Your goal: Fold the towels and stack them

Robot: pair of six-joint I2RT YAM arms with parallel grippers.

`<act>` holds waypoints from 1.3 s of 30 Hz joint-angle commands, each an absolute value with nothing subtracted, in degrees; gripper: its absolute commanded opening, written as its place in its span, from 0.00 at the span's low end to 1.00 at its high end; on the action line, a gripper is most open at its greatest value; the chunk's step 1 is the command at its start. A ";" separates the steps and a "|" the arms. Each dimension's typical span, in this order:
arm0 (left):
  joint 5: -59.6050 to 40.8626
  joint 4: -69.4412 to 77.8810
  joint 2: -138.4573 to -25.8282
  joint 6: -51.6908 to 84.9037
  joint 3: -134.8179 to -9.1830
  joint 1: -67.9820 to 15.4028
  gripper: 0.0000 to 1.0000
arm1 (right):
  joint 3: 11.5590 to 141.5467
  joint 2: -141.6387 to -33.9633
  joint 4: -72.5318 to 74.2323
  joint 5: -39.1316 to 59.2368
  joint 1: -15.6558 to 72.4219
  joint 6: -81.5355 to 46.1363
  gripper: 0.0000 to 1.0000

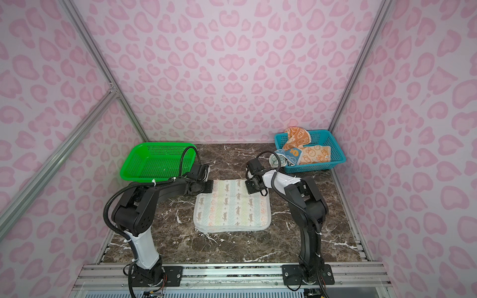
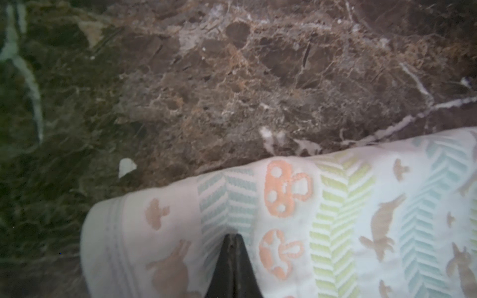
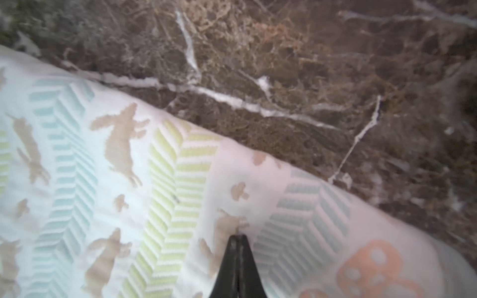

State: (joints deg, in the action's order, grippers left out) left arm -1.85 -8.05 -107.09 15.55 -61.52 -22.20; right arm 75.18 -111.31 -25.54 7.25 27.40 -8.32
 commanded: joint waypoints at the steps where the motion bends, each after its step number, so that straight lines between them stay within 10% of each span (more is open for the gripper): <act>1: -1.85 -11.70 -105.14 14.10 -62.62 -22.15 0.03 | 76.39 -109.66 -26.60 6.99 27.09 -7.48 0.06; 39: -7.40 -14.04 -109.96 15.30 -69.51 -20.83 0.03 | 79.77 -115.14 -28.74 -1.76 20.51 -14.19 0.03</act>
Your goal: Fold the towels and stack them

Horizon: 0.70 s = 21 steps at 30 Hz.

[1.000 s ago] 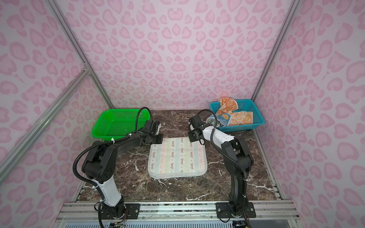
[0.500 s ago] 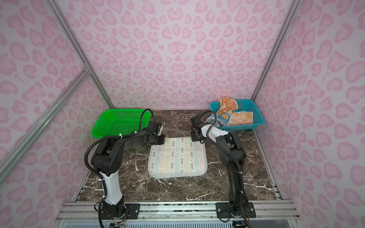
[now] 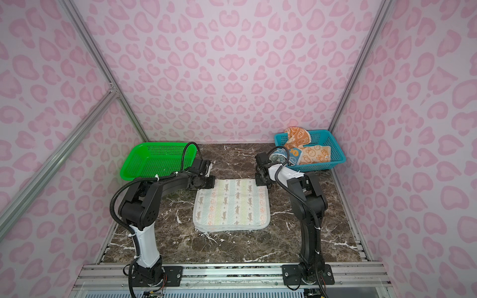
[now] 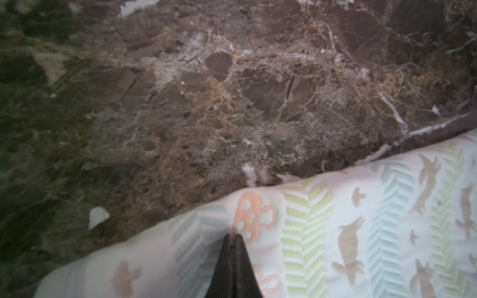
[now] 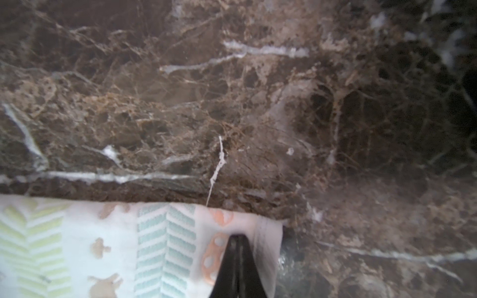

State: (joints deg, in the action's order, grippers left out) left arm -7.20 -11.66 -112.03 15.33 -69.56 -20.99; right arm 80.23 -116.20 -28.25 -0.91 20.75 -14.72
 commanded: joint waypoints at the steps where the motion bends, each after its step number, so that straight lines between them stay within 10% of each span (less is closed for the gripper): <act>1: -7.08 -14.09 -109.05 15.32 -69.59 -20.84 0.03 | 79.57 -114.46 -28.59 -1.82 20.46 -14.17 0.06; 9: -2.60 -15.84 -106.14 16.67 -71.76 -20.33 0.45 | 78.28 -113.13 -26.24 -0.16 18.85 -16.14 0.25; 21: 1.02 -18.13 -112.16 16.09 -74.15 -18.40 0.47 | 80.66 -117.66 -25.22 3.13 17.53 -18.23 0.32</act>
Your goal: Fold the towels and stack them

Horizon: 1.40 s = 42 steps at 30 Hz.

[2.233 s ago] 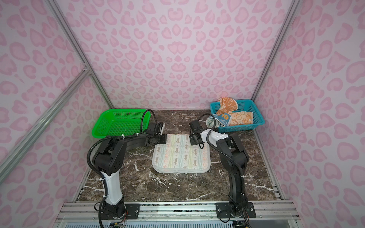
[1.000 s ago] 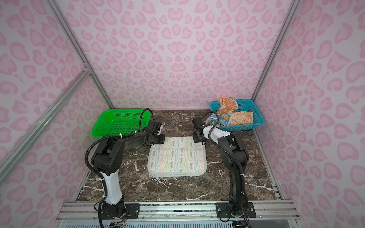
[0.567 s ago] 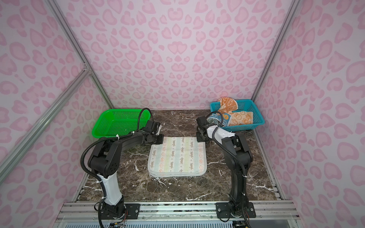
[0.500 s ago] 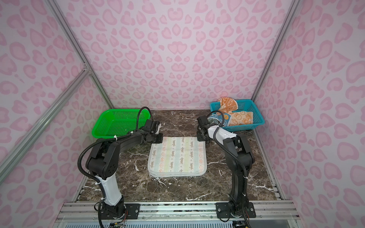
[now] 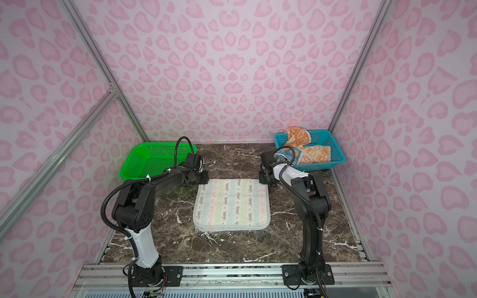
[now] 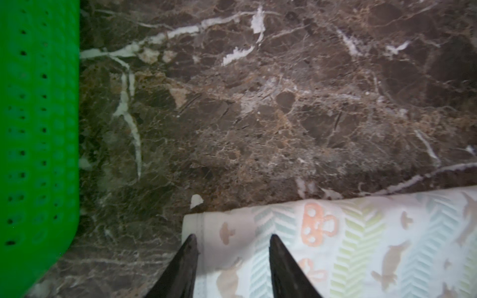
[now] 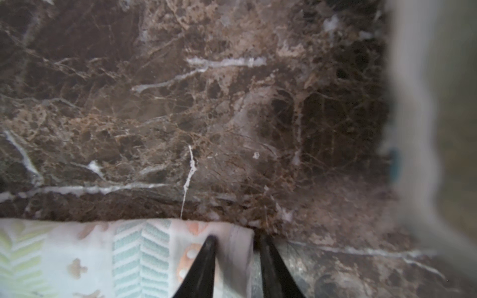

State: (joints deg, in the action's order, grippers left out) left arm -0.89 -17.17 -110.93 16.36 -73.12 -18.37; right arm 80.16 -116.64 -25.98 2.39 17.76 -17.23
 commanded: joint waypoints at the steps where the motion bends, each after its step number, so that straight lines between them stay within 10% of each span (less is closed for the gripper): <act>1: 1.69 -18.17 -112.60 16.09 -74.27 -18.42 0.47 | 80.76 -117.85 -25.23 3.08 17.43 -18.37 0.32; 24: 6.79 -17.92 -117.70 16.19 -76.72 -18.28 0.47 | 82.19 -119.67 -26.32 1.53 17.09 -18.03 0.39; 31: 5.34 -18.54 -119.26 16.09 -76.73 -18.40 0.37 | 83.01 -120.77 -27.16 3.09 17.06 -17.01 0.18; 36: 3.59 -18.68 -118.85 16.48 -76.73 -18.39 0.13 | 82.46 -119.59 -26.82 3.29 17.02 -15.86 0.02; 42: 1.47 -18.26 -117.07 17.21 -76.73 -18.39 0.03 | 80.63 -116.78 -24.75 3.72 17.05 -14.06 0.00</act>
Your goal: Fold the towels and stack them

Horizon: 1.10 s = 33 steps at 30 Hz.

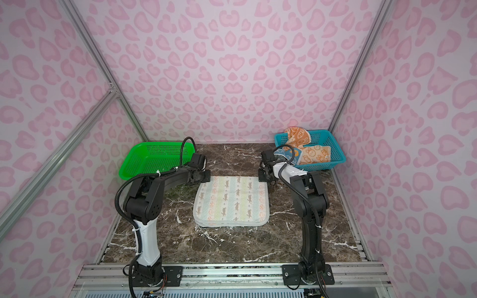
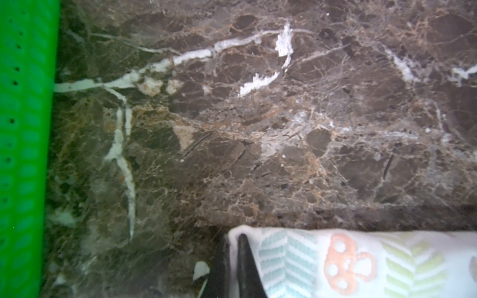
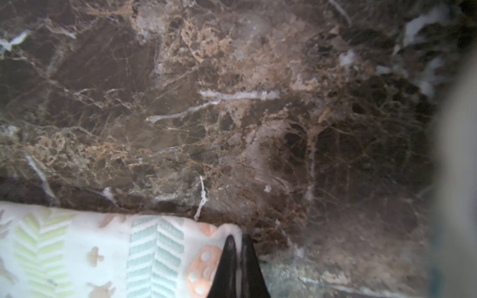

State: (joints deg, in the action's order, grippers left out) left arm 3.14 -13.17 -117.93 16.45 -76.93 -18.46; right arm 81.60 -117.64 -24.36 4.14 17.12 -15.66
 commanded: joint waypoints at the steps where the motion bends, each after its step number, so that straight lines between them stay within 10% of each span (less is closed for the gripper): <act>1: 1.24 -17.97 -116.46 17.17 -76.73 -18.37 0.03 | 80.43 -116.27 -24.63 3.52 17.06 -13.59 0.00; 33: -19.36 -6.71 -89.32 -0.44 -59.16 -18.19 0.03 | 50.48 -82.68 -8.53 8.74 18.19 -0.10 0.00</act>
